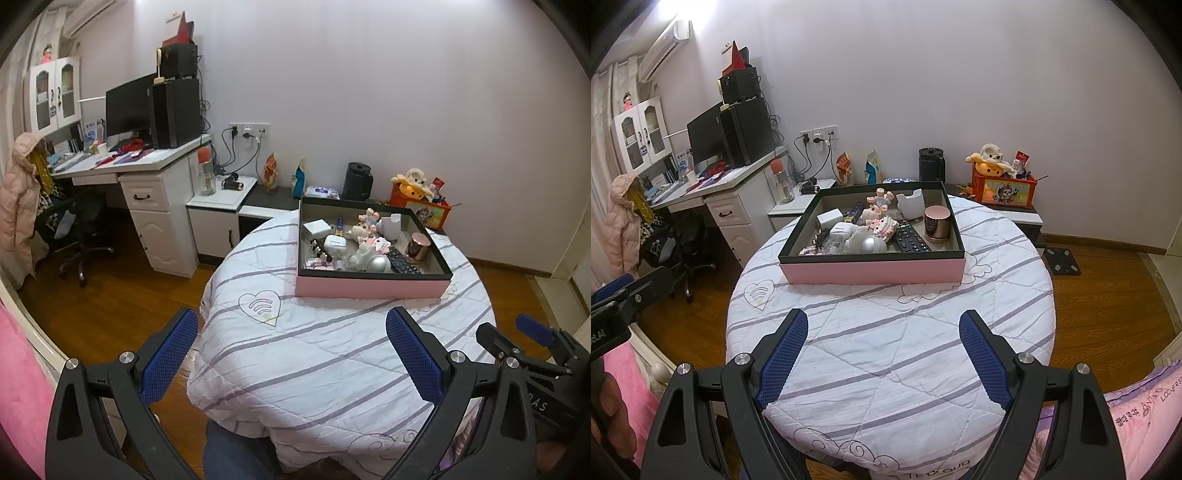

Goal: Organize rigid objects

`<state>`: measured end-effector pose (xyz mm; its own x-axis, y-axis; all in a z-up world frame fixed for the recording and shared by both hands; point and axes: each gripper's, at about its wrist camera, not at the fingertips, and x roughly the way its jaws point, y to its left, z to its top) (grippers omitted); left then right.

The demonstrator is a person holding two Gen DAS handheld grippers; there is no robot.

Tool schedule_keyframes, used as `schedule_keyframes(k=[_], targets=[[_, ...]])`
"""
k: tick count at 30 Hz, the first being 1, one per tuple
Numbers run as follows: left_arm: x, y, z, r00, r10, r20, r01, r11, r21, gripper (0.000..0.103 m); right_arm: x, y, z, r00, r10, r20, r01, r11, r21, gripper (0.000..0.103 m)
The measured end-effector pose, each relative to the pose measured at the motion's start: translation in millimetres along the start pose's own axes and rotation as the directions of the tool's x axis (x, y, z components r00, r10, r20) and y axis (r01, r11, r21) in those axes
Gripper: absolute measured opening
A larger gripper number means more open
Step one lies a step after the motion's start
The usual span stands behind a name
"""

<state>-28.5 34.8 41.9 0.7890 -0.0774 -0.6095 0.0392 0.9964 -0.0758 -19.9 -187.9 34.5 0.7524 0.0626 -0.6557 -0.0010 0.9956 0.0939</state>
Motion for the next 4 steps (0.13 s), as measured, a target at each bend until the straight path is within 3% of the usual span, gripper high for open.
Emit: schedule_keyframes(k=[4], targets=[[-1.8,-0.6,0.1,1.000,-0.001,0.006,0.001,1.000,0.005,0.103,0.4,0.6,-1.1,1.000,0.001,-0.002,-0.001,1.000,0.002,0.086]])
